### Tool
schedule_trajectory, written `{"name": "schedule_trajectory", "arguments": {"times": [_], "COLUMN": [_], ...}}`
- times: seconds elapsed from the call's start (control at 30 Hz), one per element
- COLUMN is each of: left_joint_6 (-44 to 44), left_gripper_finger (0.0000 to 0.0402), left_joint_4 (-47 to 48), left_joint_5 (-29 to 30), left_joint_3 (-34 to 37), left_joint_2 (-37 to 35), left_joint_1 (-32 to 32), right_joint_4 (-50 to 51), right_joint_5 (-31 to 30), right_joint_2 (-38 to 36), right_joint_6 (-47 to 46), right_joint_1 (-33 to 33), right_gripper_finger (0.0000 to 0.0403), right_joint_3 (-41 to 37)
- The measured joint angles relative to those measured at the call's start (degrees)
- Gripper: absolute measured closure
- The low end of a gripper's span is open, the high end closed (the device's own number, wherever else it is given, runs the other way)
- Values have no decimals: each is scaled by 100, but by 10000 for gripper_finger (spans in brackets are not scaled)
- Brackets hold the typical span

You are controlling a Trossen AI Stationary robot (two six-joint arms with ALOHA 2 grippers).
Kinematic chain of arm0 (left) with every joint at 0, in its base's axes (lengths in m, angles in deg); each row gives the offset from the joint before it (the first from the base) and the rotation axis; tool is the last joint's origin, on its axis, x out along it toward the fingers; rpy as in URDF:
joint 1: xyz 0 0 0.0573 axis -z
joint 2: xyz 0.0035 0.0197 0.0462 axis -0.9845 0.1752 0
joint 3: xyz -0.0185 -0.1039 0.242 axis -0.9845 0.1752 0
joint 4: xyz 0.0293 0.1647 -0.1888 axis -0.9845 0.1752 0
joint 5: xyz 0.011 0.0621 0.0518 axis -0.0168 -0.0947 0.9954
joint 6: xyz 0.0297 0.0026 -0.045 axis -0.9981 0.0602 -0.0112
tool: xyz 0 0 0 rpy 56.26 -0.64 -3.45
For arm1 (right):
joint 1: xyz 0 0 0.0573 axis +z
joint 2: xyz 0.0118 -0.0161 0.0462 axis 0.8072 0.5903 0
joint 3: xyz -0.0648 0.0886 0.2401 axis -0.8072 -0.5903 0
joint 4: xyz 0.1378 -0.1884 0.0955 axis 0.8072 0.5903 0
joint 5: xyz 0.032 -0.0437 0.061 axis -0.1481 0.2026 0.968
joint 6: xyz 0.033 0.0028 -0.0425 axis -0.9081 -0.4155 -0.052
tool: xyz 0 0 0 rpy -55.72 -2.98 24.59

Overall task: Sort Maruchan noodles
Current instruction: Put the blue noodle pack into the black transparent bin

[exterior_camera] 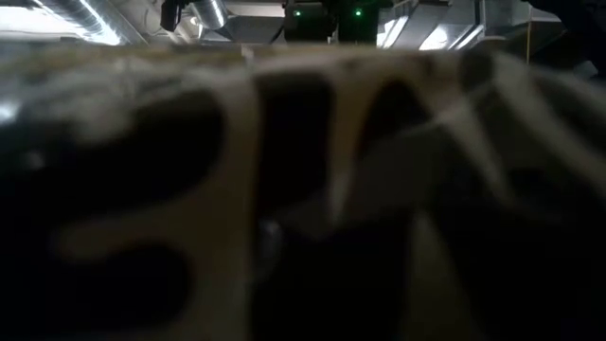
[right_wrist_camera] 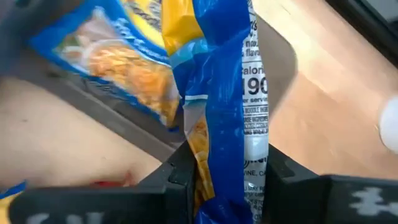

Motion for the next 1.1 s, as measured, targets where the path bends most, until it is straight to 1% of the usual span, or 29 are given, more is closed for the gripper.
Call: {"name": "schedule_trajectory", "arguments": {"times": [0.1,0.27,0.53,0.63,0.73,0.8,0.9,1.1], "left_joint_6": [0,1,2,6,16,20,14,2], "left_gripper_finger": [234,234,234,234,234,234,234,234], "left_joint_4": [-2,-7,-11,-11,-11,-13,-13,-11], "left_joint_5": [0,0,2,0,0,0,0,0], "left_joint_3": [0,0,0,0,0,0,0,0], "left_joint_2": [0,0,0,0,0,0,0,0], "left_joint_1": [2,2,2,2,13,17,17,17], "right_joint_4": [-64,-131,-29,-8,19,80,85,48], "right_joint_5": [-53,-4,299,313,397,399,442,448], "right_joint_2": [-31,-84,-82,-80,-80,-80,-80,-77], "right_joint_6": [-443,-918,-1680,-1912,-1979,-1986,-1986,-1989], "right_joint_1": [-24,-94,-134,-237,-374,-441,-472,-463], "right_gripper_finger": [320,320,320,320,319,311,300,294], "right_joint_3": [0,7,7,7,7,7,7,7]}}
